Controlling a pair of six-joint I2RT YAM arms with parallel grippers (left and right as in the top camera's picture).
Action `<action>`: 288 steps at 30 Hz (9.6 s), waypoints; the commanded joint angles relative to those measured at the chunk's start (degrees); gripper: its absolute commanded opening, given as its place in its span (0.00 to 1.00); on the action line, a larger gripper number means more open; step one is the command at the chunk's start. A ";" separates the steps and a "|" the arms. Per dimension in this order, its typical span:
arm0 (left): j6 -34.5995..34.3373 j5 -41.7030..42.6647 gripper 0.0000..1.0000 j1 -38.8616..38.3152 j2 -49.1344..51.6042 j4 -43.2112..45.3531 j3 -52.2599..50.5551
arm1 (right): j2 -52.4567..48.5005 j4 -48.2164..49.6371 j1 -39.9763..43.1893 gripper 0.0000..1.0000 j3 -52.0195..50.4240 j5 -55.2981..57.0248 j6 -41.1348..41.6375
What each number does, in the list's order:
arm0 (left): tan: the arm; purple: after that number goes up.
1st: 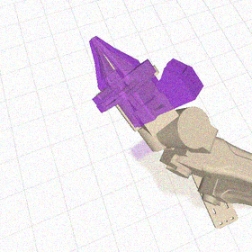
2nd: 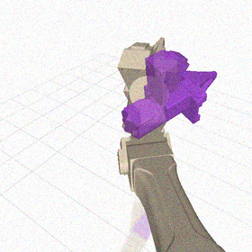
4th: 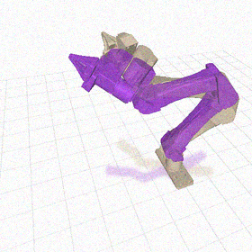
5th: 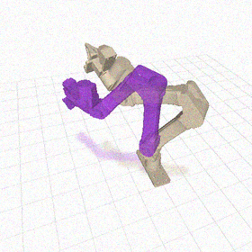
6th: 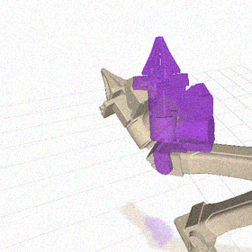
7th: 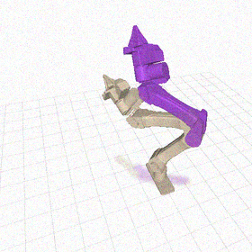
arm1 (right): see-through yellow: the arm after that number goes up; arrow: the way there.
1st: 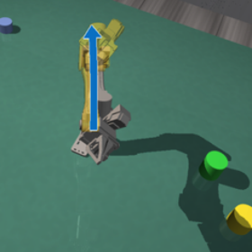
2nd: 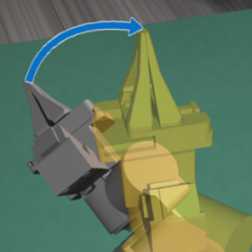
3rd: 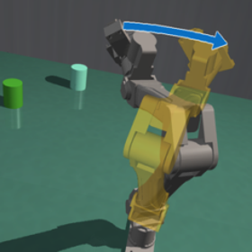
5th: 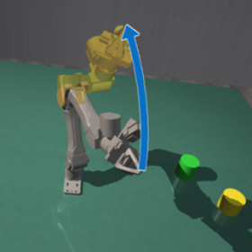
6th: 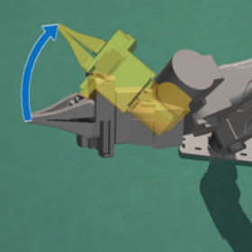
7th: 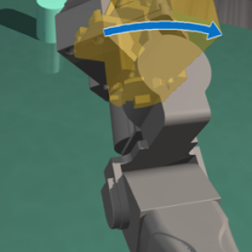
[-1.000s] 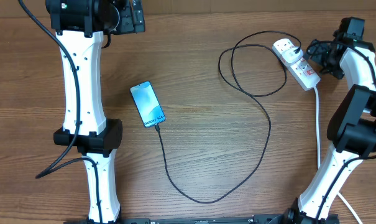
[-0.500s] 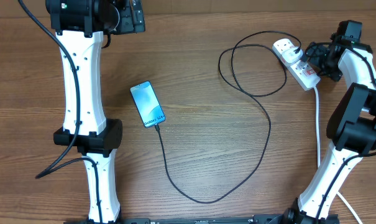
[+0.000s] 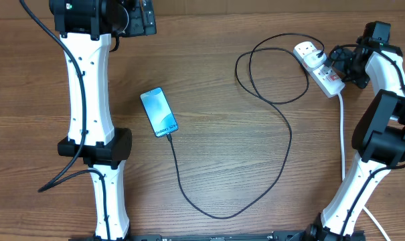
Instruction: Plug charger to phone and switch on socket
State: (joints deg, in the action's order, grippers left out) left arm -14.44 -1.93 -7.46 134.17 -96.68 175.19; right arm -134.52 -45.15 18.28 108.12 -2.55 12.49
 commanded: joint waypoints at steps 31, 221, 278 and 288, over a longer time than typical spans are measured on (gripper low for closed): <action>0.70 0.48 0.99 0.31 -0.02 -0.11 0.33 | 4.57 -19.61 -0.11 1.00 9.81 7.41 0.94; 15.69 9.57 0.99 4.94 -112.28 84.59 -143.84 | 134.35 41.79 -16.39 1.00 -107.67 -12.09 -12.57; 14.91 7.50 1.00 4.92 -133.92 92.65 -174.92 | 134.35 41.79 -16.41 1.00 -107.67 -12.09 -12.57; 14.91 7.50 0.99 4.92 -133.92 92.65 -174.92 | 134.33 41.79 -16.41 1.00 -107.67 -12.09 -12.57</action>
State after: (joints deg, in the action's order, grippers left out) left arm 0.03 6.59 -2.87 0.84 -3.79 0.49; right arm -0.62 -3.66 2.20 1.06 -15.00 -0.01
